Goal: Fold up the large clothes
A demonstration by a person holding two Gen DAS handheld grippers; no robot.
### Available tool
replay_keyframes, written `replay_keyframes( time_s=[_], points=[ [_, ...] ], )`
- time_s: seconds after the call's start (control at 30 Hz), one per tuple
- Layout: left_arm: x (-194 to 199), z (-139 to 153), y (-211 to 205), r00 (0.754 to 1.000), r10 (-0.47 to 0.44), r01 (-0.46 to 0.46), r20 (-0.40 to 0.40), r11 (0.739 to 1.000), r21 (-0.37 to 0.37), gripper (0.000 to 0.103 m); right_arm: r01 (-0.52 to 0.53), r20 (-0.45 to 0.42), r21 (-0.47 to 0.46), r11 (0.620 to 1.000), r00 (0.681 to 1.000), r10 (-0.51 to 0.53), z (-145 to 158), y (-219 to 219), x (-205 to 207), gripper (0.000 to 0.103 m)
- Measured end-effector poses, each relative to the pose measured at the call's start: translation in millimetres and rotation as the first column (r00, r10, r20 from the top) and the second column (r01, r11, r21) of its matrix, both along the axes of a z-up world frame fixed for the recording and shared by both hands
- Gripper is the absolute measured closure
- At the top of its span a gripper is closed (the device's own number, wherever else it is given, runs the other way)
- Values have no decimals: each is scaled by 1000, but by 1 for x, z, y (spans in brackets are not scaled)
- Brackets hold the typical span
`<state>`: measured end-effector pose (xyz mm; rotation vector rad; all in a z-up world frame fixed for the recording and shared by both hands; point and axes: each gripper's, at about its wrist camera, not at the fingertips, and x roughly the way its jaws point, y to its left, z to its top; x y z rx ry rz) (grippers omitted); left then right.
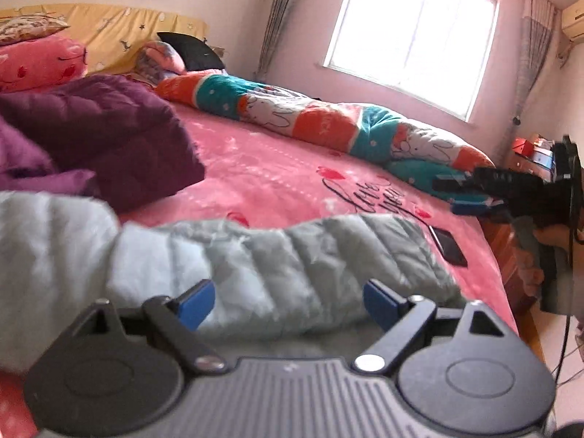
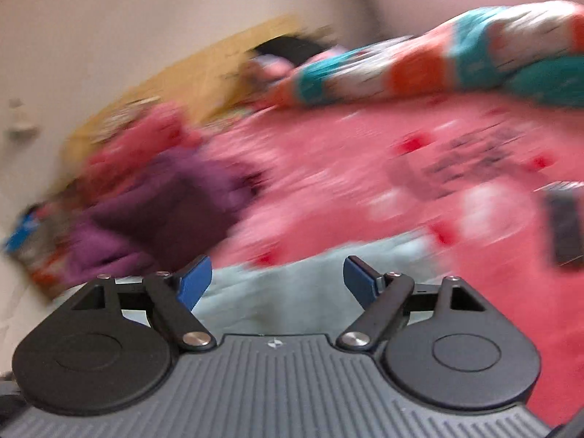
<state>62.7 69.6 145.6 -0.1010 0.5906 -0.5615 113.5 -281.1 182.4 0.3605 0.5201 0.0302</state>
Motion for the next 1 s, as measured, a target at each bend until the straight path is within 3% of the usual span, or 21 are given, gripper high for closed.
replay_keyframes(
  time_s=[0.17,0.4,0.47,0.53,0.57,0.63,0.67,0.73,0.77,0.9,0.93,1.0],
  points=[
    [46,-14,-30,999,40,-39,-35,999,28,14,91,-78,-140,986,992,-103,-4,-52,32,4],
    [70,-45,-58,996,73,-60,-57,976,208,14,-31,-213,-215,976,977,-16,-28,-47,93,6],
    [67,-52,-63,997,45,-28,-66,972,232,14,-54,-258,-220,974,966,-5,-36,-43,107,15],
    [63,-57,-65,996,17,3,-85,973,230,14,-88,-278,-177,980,960,36,-40,-42,113,35],
    [60,-59,-66,996,3,18,-90,973,230,14,-103,-280,-154,983,958,56,-39,-43,114,37],
    [56,-64,-71,995,-23,45,-94,970,240,14,-149,-281,-76,986,952,122,-39,-37,117,55],
    [54,-65,-72,995,-34,56,-94,968,244,14,-166,-285,-20,986,946,153,-38,-35,121,59],
    [52,-68,-76,995,-50,72,-92,965,253,14,-217,-321,102,971,917,238,-42,-31,129,59],
    [52,-70,-76,994,-51,73,-93,964,255,14,-255,-352,177,951,886,303,-45,-27,135,59],
    [53,-76,-75,995,-47,69,-93,963,259,13,-251,-467,327,911,795,386,-63,-18,157,58],
    [53,-77,-74,995,-42,64,-91,963,261,13,-239,-500,334,912,775,386,-68,-16,161,58],
    [55,-80,-70,995,-32,55,-95,966,252,12,-259,-588,236,937,729,350,-72,-7,162,60]
  ],
)
